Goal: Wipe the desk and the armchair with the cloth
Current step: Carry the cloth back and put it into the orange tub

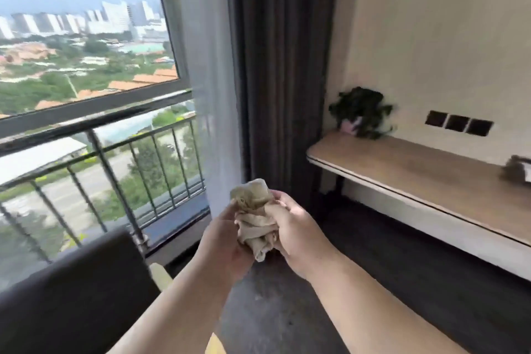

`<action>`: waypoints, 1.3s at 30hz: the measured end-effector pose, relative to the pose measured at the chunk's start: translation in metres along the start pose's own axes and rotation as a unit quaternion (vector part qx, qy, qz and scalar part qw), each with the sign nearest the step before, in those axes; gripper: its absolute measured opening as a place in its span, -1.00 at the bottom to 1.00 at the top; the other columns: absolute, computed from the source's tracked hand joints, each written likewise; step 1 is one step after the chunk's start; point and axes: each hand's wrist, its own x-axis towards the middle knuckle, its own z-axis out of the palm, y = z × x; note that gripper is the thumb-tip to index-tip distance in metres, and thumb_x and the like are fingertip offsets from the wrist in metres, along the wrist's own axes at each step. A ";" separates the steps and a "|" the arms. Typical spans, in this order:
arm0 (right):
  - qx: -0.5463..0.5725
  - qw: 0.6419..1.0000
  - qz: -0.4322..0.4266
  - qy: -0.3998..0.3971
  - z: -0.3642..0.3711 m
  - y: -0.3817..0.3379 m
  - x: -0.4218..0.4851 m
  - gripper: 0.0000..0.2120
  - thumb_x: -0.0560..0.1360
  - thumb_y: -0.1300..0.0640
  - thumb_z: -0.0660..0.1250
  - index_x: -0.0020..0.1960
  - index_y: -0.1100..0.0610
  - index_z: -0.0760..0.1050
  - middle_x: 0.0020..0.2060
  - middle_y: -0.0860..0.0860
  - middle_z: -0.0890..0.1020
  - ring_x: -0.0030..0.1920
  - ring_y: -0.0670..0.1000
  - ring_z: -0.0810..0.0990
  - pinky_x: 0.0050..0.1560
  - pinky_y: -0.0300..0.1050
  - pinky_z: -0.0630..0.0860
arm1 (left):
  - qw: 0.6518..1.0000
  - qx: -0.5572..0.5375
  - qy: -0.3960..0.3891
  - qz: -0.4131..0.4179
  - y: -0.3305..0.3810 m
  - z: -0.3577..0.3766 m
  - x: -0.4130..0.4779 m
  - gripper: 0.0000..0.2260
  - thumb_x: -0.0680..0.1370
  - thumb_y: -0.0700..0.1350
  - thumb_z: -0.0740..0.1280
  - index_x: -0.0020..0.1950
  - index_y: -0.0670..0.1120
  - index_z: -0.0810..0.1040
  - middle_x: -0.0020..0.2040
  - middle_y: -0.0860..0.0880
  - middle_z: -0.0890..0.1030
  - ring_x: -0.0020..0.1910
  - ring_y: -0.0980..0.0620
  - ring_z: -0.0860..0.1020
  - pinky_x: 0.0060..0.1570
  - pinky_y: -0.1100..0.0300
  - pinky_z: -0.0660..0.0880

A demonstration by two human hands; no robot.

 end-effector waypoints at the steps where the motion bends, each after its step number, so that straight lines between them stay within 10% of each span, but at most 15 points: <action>1: 0.024 1.000 -0.006 0.019 -0.038 -0.010 -0.011 -0.73 0.50 0.08 0.24 0.13 -0.04 0.63 0.03 0.16 0.75 0.03 0.18 0.74 -0.05 0.13 0.60 | 0.999 0.021 -0.037 -0.018 -0.020 0.033 0.005 -0.66 0.68 -0.04 0.18 0.18 -0.23 0.64 0.00 -0.28 0.64 -0.22 -0.20 0.60 -0.28 0.00 0.47; 4: 0.046 0.993 -0.016 0.107 -0.156 -0.034 -0.052 -0.69 0.47 0.18 0.20 0.13 0.03 0.61 -0.04 0.09 0.75 -0.08 0.04 0.74 -0.12 -0.07 0.59 | 0.989 0.074 -0.117 -0.061 -0.088 0.136 0.014 -0.67 0.59 -0.18 0.21 0.28 -0.26 0.59 0.06 -0.29 0.63 -0.16 -0.22 0.66 -0.30 0.01 0.57; 14: -0.039 0.920 -0.050 0.386 -0.477 -0.094 -0.209 -0.71 0.42 0.12 0.18 0.07 0.00 0.57 0.09 0.25 0.68 0.18 0.32 0.63 0.23 0.36 0.53 | 0.924 0.145 -0.276 -0.222 -0.334 0.433 -0.006 -0.65 0.68 -0.08 0.17 0.29 -0.25 0.61 0.17 -0.26 0.70 -0.03 -0.19 0.72 0.01 -0.10 0.63; 20: -0.025 0.870 -0.064 0.488 -0.605 -0.103 -0.298 -0.71 0.45 0.12 0.17 0.13 0.03 0.54 0.10 0.27 0.66 0.13 0.30 0.67 0.13 0.47 0.57 | 0.867 0.191 -0.350 -0.300 -0.453 0.549 -0.030 -0.63 0.71 -0.06 0.14 0.32 -0.27 0.58 0.20 -0.27 0.69 0.03 -0.20 0.70 -0.20 -0.04 0.63; 28: -0.020 0.795 -0.070 0.603 -0.758 -0.116 -0.396 -0.60 0.40 0.17 0.18 0.20 -0.04 0.52 0.10 0.17 0.69 0.13 0.19 0.69 0.18 0.30 0.61 | 0.788 0.240 -0.437 -0.361 -0.604 0.691 -0.059 -0.62 0.71 -0.07 0.13 0.32 -0.29 0.57 0.29 -0.30 0.63 0.41 -0.26 0.52 0.52 -0.20 0.30; 34: -0.021 0.724 -0.053 0.687 -0.870 -0.134 -0.452 -0.56 0.46 0.16 0.20 0.27 -0.17 0.49 0.11 0.03 0.70 0.12 0.04 0.70 0.19 0.15 0.64 | 0.733 0.242 -0.456 -0.443 -0.707 0.800 -0.078 -0.66 0.69 -0.06 0.19 0.28 -0.28 0.56 -0.02 -0.27 0.74 -0.16 -0.15 0.75 -0.22 -0.04 0.69; 39: -0.079 0.688 -0.015 0.721 -0.957 -0.139 -0.500 -0.70 0.62 0.14 0.18 0.26 -0.17 0.46 0.07 -0.12 0.68 0.08 -0.12 0.66 0.08 -0.16 0.64 | 0.709 0.235 -0.478 -0.462 -0.787 0.873 -0.091 -0.67 0.69 -0.11 0.17 0.22 -0.32 0.59 0.08 -0.33 0.71 -0.06 -0.24 0.75 -0.25 -0.06 0.68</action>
